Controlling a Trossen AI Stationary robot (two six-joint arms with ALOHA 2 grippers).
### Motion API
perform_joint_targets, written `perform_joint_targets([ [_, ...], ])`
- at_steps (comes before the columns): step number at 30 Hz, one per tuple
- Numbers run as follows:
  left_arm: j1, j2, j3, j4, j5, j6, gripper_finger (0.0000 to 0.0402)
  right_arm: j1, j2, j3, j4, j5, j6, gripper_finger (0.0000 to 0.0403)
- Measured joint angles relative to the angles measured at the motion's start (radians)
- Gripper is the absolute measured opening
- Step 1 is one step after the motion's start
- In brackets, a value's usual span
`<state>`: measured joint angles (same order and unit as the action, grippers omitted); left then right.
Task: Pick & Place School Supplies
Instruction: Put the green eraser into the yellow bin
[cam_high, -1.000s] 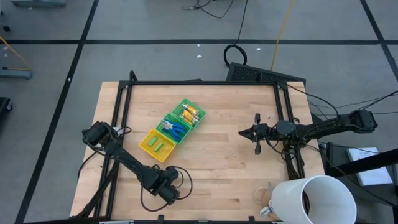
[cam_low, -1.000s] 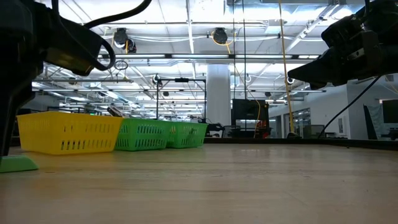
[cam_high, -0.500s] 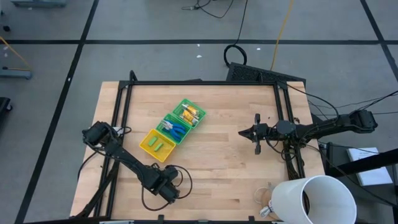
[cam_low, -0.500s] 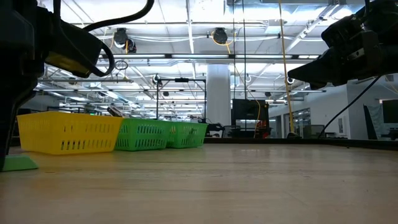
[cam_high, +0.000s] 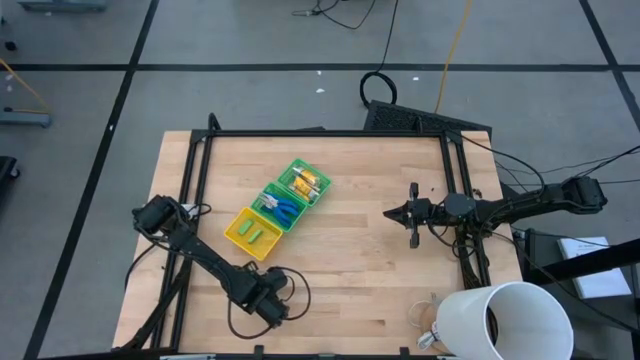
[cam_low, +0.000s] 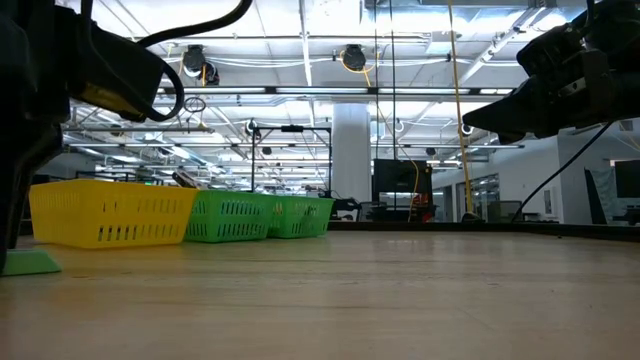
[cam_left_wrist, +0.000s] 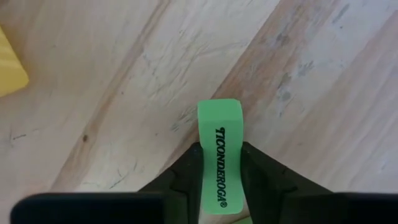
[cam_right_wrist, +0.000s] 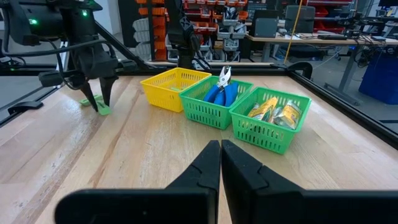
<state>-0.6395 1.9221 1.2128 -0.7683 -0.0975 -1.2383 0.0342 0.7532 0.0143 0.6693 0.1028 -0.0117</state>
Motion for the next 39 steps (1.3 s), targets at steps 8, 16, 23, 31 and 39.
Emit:
perform_joint_targets([
  [8, 0.003, -0.038, 0.016, 0.011, -0.006, 0.039, 0.0089, 0.000, 0.000, 0.000, 0.000, 0.000, 0.000, 0.0009],
  [16, 0.003, -0.162, 0.017, -0.004, -0.101, 0.108, 0.0089, 0.000, 0.000, 0.000, 0.000, 0.000, 0.000, 0.0009],
  [23, 0.003, -0.308, 0.017, -0.112, -0.215, 0.143, 0.0088, 0.000, 0.000, 0.000, 0.000, 0.000, 0.000, 0.0009],
  [31, 0.006, -0.421, 0.018, -0.302, -0.328, 0.125, 0.0088, 0.000, 0.000, 0.000, 0.000, 0.000, 0.000, 0.0009],
  [39, 0.053, -0.427, -0.003, -0.379, -0.345, 0.130, 0.0088, 0.000, 0.000, 0.000, 0.000, 0.000, 0.000, 0.0009],
])
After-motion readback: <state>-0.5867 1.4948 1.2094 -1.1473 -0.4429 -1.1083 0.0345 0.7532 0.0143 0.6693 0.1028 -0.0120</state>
